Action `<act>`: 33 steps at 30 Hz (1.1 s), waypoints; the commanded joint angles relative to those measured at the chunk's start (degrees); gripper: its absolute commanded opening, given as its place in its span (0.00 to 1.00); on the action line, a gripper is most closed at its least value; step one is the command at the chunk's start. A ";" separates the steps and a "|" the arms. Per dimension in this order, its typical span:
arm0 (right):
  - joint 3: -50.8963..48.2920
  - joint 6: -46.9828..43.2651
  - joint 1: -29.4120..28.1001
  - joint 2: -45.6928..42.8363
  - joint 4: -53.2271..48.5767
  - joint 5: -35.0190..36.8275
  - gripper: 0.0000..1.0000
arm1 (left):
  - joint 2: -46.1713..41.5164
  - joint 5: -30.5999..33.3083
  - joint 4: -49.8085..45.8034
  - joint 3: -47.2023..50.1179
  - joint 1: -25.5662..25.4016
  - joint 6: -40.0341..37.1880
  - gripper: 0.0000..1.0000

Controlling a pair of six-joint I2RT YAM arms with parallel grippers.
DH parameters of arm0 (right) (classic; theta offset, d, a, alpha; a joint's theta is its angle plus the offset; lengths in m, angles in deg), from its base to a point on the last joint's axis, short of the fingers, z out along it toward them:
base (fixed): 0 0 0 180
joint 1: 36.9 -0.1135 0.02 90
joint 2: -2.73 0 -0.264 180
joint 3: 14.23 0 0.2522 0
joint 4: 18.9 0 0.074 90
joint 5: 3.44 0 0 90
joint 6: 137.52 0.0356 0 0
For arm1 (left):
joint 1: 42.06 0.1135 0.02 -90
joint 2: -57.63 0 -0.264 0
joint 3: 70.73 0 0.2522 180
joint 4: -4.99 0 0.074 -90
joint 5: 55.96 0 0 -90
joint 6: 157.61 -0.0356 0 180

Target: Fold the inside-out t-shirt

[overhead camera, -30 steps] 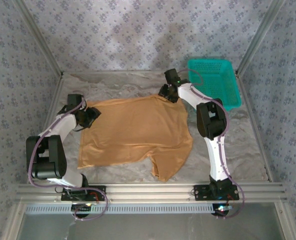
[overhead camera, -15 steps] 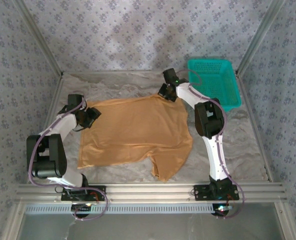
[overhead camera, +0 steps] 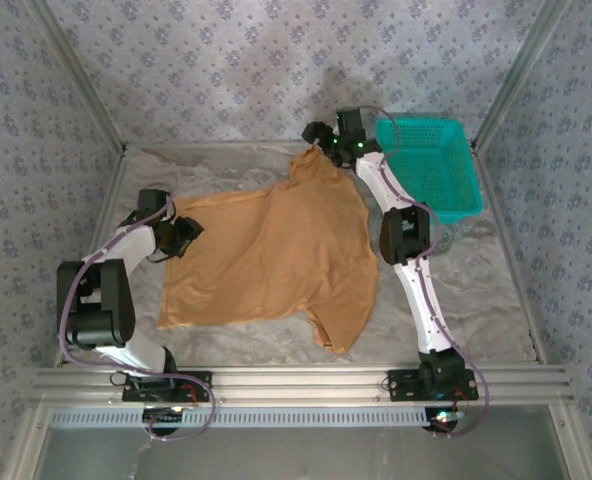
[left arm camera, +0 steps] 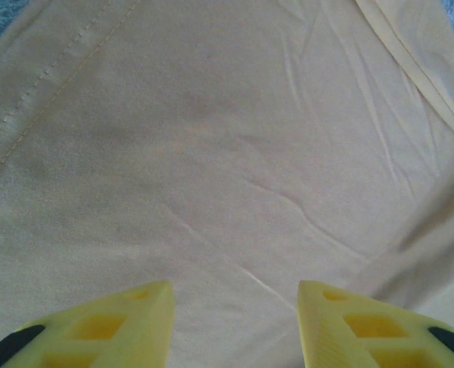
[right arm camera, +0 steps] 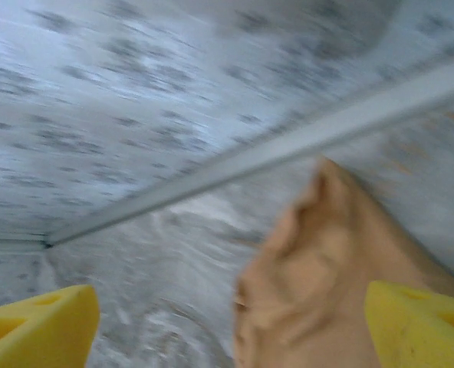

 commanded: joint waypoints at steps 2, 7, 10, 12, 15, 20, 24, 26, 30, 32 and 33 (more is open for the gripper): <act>-14.68 -5.29 -2.02 -12.08 -1.74 3.18 0.93 | -0.59 0.24 -1.32 -2.95 -0.80 -0.91 0.46; -24.03 -7.76 -3.49 -16.06 -2.94 4.52 0.92 | 2.29 0.34 -1.44 -6.94 -1.34 -1.15 0.46; -27.89 -7.93 -3.30 -16.78 -2.11 4.12 0.92 | 7.78 0.08 -1.01 -11.28 -1.31 -0.81 0.46; -29.80 -7.84 -3.00 -16.88 -1.84 3.98 0.92 | 12.11 -0.64 -0.59 -14.49 -1.30 -0.12 0.45; -33.31 -6.84 -2.30 -17.54 -4.23 5.75 0.92 | 18.97 -1.76 0.91 -18.68 -1.02 1.02 0.44; -50.40 -3.30 -0.79 -25.15 -3.03 10.17 0.94 | 25.76 -0.63 0.46 -21.27 2.26 1.21 0.43; -62.65 -2.42 -1.57 -33.19 1.59 13.01 0.95 | 23.21 1.68 0.92 -17.03 5.73 1.31 0.43; -62.99 -3.59 -2.19 -34.87 2.66 12.69 0.95 | 21.73 1.61 1.08 -16.25 5.81 1.10 0.43; -54.17 -6.20 -3.01 -33.04 0.67 11.77 0.95 | 20.06 1.80 -1.71 -18.22 3.68 -0.15 0.44; -48.34 -6.66 -3.25 -30.65 -1.39 10.89 0.94 | 18.88 2.63 -2.45 -18.50 2.47 -0.58 0.44; -45.56 -6.55 -3.30 -29.27 -2.22 10.18 0.92 | 18.21 2.89 -2.67 -18.38 1.90 -0.63 0.44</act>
